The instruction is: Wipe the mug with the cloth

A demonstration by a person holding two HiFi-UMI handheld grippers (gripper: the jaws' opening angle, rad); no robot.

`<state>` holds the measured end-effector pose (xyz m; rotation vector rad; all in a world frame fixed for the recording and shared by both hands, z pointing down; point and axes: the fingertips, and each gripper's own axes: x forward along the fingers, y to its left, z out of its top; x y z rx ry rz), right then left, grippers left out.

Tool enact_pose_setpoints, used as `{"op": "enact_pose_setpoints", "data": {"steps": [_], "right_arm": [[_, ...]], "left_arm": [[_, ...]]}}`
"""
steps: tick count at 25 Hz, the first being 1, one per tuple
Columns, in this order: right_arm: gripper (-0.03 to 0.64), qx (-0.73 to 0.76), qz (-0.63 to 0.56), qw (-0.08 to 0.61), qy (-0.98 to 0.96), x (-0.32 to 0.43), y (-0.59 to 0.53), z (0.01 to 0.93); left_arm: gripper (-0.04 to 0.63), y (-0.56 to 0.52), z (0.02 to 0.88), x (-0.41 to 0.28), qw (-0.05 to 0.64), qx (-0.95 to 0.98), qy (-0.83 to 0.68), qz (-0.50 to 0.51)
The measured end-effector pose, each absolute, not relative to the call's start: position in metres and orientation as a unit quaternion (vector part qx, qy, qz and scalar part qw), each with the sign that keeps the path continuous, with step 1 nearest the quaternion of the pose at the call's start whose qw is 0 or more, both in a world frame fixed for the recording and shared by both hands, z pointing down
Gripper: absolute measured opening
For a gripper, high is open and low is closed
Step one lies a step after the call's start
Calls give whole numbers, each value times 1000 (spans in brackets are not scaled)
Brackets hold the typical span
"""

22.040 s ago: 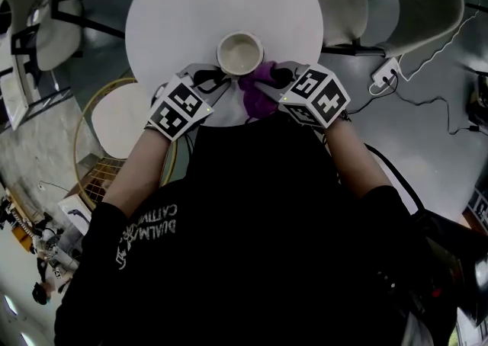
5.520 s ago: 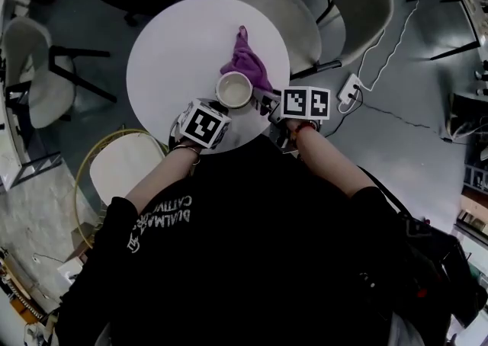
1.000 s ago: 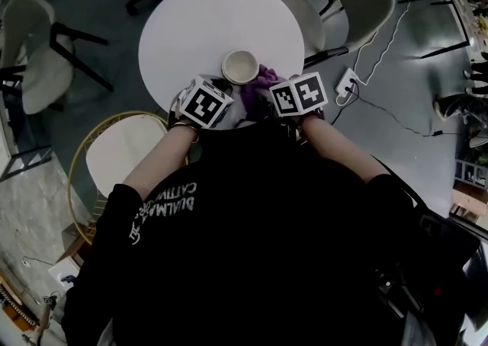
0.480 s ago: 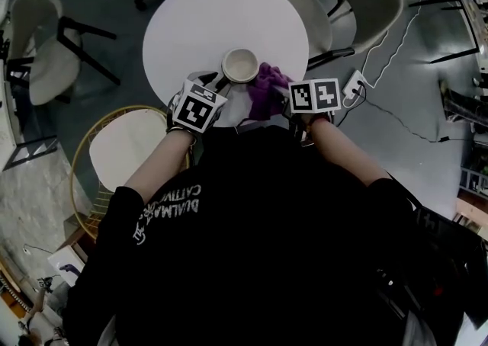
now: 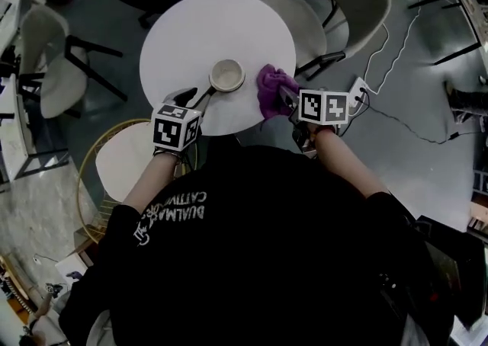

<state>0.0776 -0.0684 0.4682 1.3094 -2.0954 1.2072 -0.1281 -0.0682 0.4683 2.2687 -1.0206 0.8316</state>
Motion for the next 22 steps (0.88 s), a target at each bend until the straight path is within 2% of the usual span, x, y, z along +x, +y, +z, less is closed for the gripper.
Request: {"op": "enact_pose_setpoints", "data": {"steps": [3, 6, 12, 16, 22], "right_arm": [[32, 471, 382, 159, -780, 95, -77, 432], [31, 446, 339, 115, -820, 104, -76, 383], [31, 378, 283, 27, -881, 128, -22, 278], [31, 359, 227, 13, -905, 163, 37, 221], [29, 338, 172, -10, -925, 214, 122, 168]], "left_arm": [[90, -70, 437, -127, 246, 839, -414, 256], [0, -66, 396, -118, 248, 840, -449, 176], [0, -19, 309, -41, 262, 863, -427, 63], [0, 43, 244, 16, 226, 891, -393, 1], [0, 161, 178, 53, 198, 896, -388, -88]]}}
